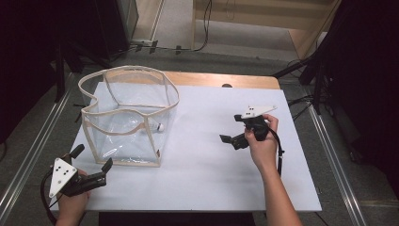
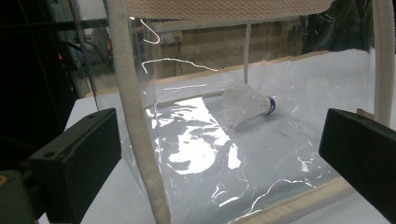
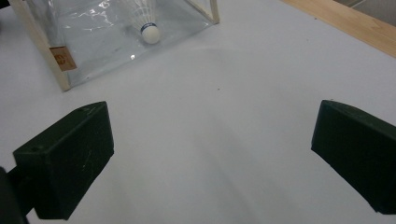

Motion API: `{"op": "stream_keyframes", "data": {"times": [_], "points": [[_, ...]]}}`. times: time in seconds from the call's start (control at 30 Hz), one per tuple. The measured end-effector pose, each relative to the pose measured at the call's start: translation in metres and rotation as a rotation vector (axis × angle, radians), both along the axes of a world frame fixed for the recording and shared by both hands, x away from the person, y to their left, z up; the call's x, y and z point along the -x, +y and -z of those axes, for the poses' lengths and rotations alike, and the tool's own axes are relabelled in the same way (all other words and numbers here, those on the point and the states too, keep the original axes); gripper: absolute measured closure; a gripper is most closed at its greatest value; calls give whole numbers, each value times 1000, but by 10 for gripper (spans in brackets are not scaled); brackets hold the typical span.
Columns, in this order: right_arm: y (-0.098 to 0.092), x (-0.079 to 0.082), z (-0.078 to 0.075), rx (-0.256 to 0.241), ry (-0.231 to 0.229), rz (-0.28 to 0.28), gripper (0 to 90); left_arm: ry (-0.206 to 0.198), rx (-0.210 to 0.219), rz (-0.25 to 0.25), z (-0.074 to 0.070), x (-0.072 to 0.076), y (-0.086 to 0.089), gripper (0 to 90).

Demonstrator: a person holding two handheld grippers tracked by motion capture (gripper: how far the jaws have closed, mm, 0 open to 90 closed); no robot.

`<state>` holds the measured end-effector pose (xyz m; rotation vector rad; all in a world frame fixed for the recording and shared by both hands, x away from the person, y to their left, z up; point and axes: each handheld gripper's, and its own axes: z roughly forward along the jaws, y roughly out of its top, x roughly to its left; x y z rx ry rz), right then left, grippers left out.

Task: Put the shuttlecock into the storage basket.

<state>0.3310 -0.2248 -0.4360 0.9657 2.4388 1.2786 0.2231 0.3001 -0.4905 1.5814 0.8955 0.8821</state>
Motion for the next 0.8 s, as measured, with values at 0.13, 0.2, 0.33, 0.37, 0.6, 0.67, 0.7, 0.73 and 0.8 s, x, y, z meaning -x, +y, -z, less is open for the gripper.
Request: {"op": "stream_keyframes", "data": {"times": [0.13,0.2,0.33,0.37,0.6,0.67,0.7,0.73,0.8], "points": [[-4,3,3,0,-3,6,0,0,0,0,0,0,0,0],[-7,4,4,-3,-1,10,0,0,1,0,0,0,0,0],[-11,7,8,-5,0,19,0,1,0,0,0,0,0,0],[-12,8,9,-7,-2,24,0,1,0,0,0,0,0,0],[-21,14,15,-18,-4,40,0,1,0,0,0,0,0,0],[-23,16,17,-22,-4,49,0,1,0,0,0,0,0,0],[-25,18,18,-26,-4,53,0,1,1,0,0,0,0,0],[-26,18,19,-29,-9,52,0,1,1,1,0,0,0,0],[-28,22,21,-30,-7,60,0,1,0,0,0,0,0,0]]}}
